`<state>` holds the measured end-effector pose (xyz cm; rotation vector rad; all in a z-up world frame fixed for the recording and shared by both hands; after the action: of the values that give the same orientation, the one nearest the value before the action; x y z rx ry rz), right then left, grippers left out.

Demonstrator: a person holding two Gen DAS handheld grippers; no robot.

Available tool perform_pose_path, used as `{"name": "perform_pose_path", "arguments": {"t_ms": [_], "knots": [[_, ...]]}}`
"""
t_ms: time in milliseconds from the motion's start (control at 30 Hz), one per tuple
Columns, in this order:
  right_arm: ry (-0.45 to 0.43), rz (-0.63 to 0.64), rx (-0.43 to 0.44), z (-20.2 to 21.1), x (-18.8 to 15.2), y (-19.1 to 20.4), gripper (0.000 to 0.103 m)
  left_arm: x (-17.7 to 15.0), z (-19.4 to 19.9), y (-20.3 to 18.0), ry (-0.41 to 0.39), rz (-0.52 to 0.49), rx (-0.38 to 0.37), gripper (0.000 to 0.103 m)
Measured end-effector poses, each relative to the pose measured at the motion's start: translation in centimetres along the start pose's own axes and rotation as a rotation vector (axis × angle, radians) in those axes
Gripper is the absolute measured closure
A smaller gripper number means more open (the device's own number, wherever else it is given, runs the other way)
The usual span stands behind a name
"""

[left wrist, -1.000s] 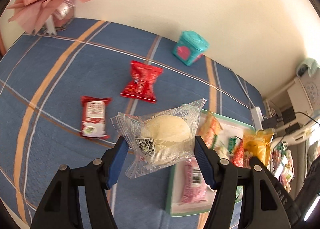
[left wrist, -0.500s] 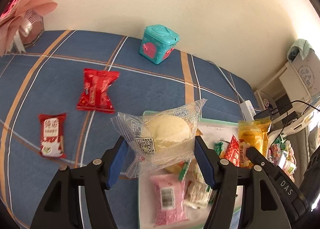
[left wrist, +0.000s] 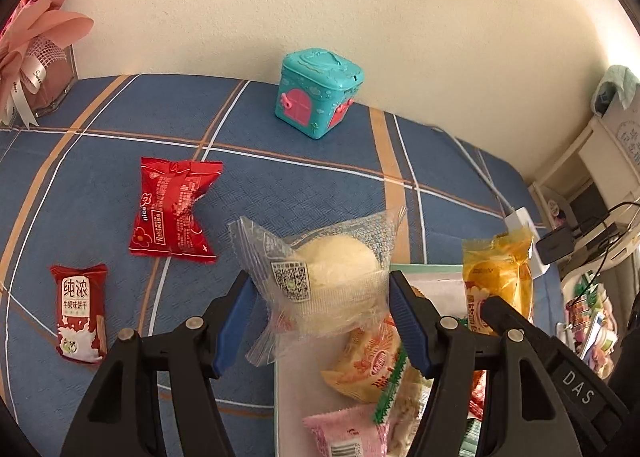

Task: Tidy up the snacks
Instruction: 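Lift and carry the bun and yellow bread bag over the white tray, then lower the bun and bread bag into the tray and open both grippers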

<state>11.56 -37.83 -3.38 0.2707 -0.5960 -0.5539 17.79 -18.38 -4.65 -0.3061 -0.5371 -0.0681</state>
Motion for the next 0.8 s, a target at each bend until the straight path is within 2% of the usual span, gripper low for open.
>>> {"name": "perform_pose_path", "arguments": {"t_ms": [200,467,700,800], "knots": [[0.028,-0.011,-0.016,-1.4,0.0,-0.5,0.052,-0.4,-1.4,-0.3,0.05,0.01,-0.02,0.035],[0.027,-0.024,-0.039,-1.2,0.0,-1.2,0.052,-1.1,-2.1,-2.3,0.102,-0.041,-0.065,0.036],[0.037,-0.021,-0.049,-1.3,-0.1,-1.3,0.052,-1.6,-3.4,-1.9,0.154,-0.01,-0.074,0.036],[0.046,-0.013,-0.054,-1.4,-0.2,-1.1,0.052,-1.5,-3.5,-1.5,0.165,0.012,-0.07,0.032]]}}
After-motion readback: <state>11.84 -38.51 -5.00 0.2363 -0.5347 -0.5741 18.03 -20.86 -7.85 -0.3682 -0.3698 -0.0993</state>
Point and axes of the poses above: each gripper's, at about its wrist camera, not at the fingertips, and z roughly against the way its jaws point, y to its left, x to its top, the point moved 1 cm from there along -z, roughly the way its jaws point, and after that the axes turned 1 degree about -z, right-handed, at the moved point
